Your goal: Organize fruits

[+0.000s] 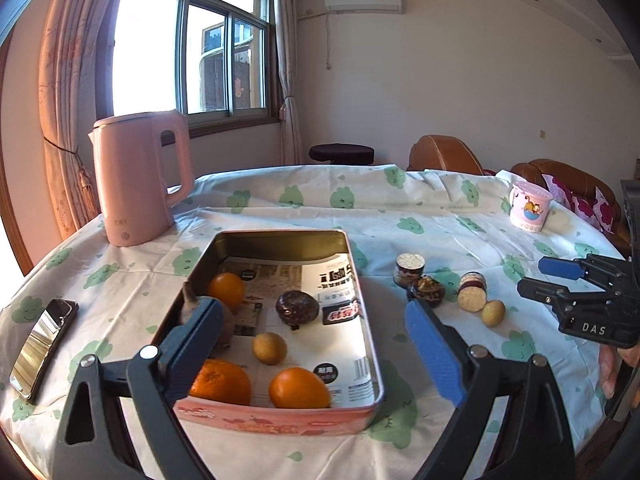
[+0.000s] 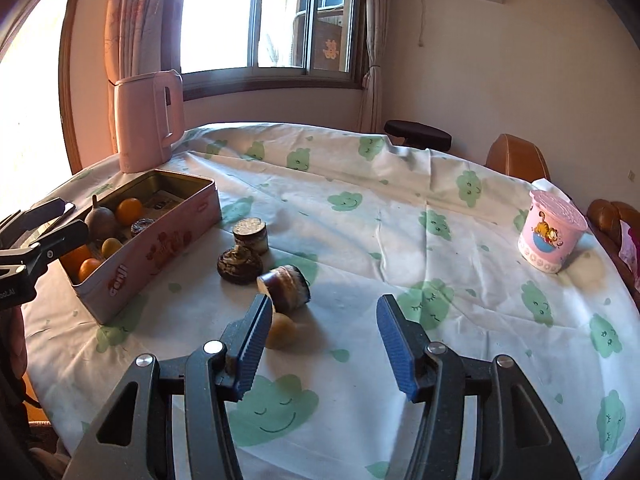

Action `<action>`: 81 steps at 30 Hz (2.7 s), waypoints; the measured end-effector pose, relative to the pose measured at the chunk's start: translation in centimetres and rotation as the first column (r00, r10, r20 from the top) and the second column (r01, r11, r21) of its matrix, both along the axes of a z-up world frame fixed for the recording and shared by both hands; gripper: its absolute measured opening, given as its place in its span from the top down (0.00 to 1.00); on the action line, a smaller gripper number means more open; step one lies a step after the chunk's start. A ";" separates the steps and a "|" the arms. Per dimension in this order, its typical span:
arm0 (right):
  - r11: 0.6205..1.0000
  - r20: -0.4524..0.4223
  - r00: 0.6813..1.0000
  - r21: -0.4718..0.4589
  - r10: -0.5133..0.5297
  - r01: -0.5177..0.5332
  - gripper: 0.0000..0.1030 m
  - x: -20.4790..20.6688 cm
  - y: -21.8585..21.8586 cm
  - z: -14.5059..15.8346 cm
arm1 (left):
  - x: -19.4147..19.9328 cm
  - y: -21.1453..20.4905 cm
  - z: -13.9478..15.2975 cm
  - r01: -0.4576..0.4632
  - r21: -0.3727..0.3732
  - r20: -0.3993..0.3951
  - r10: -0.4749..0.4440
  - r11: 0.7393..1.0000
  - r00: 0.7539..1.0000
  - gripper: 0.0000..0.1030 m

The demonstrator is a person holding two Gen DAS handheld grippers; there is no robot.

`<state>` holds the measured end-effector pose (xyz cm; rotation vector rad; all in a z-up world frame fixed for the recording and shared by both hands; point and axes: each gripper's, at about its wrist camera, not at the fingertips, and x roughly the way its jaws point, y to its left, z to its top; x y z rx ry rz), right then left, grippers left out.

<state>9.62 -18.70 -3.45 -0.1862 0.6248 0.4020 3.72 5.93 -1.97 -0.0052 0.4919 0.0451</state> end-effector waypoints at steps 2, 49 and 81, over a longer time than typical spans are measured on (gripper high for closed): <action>1.000 -0.022 1.000 0.018 0.010 -0.010 0.45 0.3 -0.1 -0.2 | 0.1 -0.8 0.1 0.019 0.002 -0.002 -0.019 1.000 1.000 0.08; 0.993 -0.136 0.985 0.042 -0.106 0.113 0.72 5.2 -4.0 -1.7 | 11.5 -14.3 -4.3 0.358 -0.011 -0.353 -0.338 0.934 0.872 0.65; 0.988 -0.010 0.997 0.130 -0.079 0.079 0.72 3.2 -4.9 0.0 | 9.0 -12.7 -1.5 0.349 -0.037 -0.137 -0.351 0.936 0.926 0.65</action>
